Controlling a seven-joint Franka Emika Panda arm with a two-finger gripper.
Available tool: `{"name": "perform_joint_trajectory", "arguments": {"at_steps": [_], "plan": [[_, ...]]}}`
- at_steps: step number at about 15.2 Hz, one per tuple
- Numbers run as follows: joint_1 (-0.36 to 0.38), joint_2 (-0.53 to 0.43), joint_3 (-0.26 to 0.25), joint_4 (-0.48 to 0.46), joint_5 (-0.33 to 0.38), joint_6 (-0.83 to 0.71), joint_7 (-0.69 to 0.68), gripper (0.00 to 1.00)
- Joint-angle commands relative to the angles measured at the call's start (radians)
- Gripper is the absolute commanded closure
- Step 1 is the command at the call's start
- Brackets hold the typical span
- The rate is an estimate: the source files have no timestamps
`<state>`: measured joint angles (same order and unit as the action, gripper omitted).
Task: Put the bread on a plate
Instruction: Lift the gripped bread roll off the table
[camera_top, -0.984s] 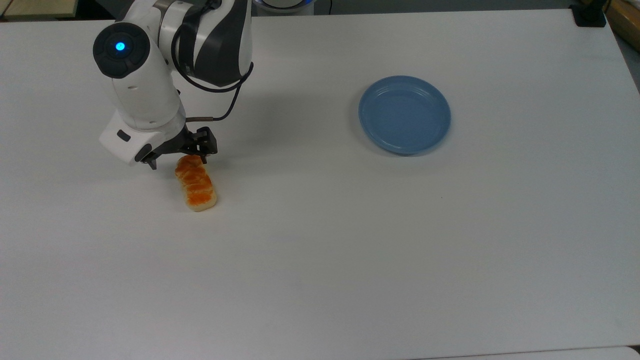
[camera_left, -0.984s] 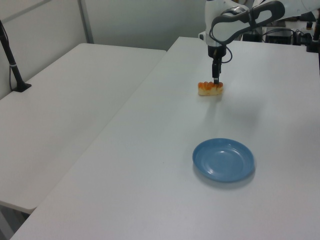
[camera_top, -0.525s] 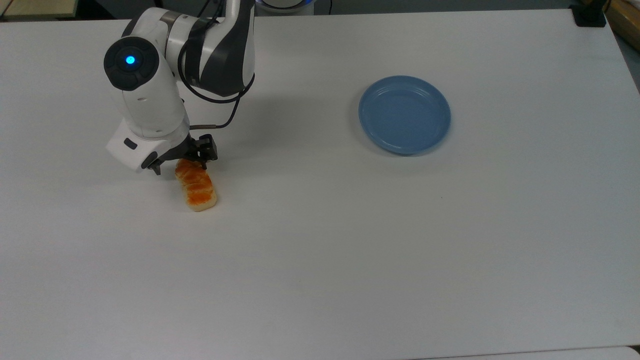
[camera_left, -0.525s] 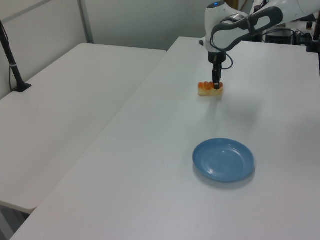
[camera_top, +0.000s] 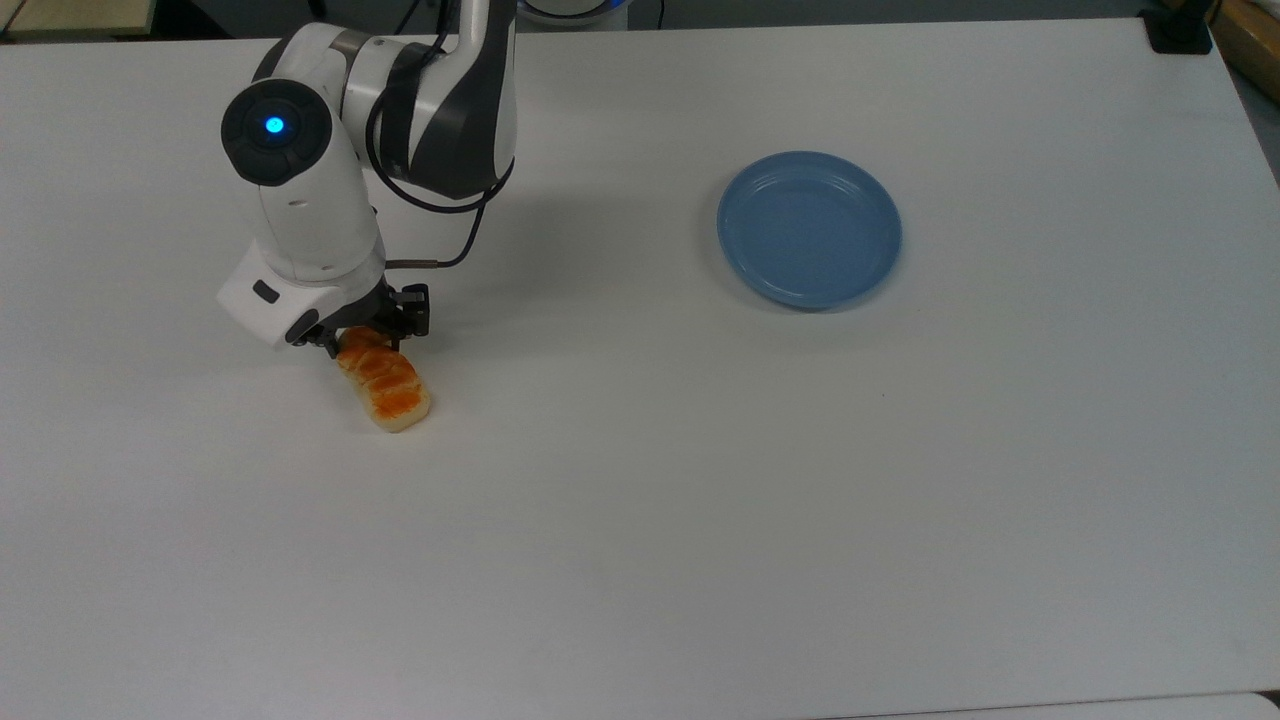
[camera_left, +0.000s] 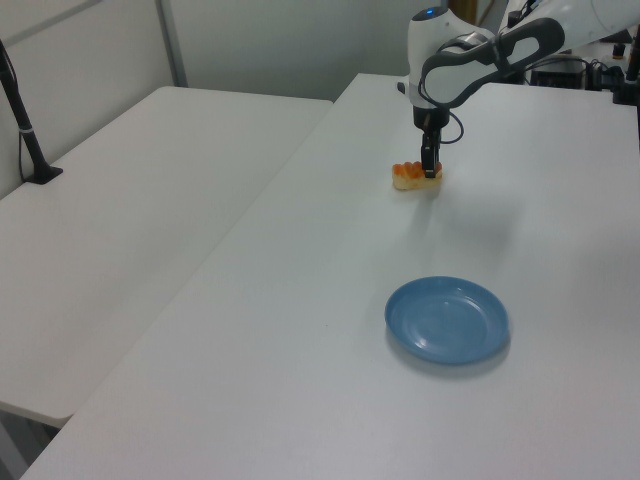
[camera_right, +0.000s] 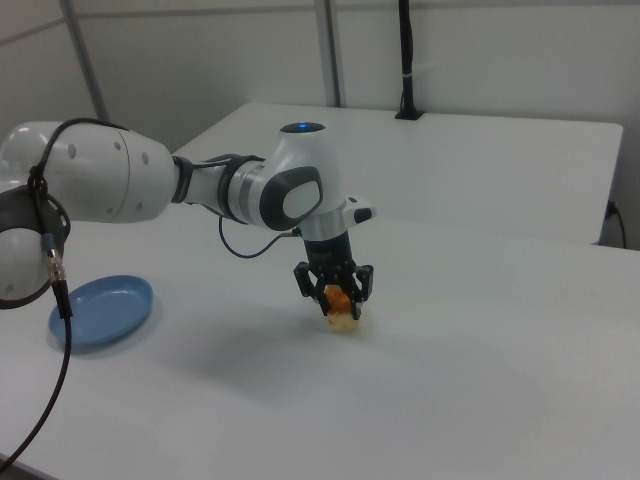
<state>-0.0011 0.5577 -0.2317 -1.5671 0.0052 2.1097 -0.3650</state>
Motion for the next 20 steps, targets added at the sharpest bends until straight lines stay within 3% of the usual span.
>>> {"name": "perform_joint_trajectory", "arguments": {"at_steps": [1, 7, 12, 20], "plan": [[0.02, 0.002, -0.006, -0.024, -0.025, 0.041, 0.04, 0.5], [0.021, -0.001, -0.006, -0.024, -0.024, 0.038, 0.04, 0.73], [0.021, -0.062, -0.006, -0.037, -0.019, 0.016, 0.043, 0.75], [0.033, -0.241, 0.018, -0.034, -0.001, -0.2, 0.043, 0.75]]}}
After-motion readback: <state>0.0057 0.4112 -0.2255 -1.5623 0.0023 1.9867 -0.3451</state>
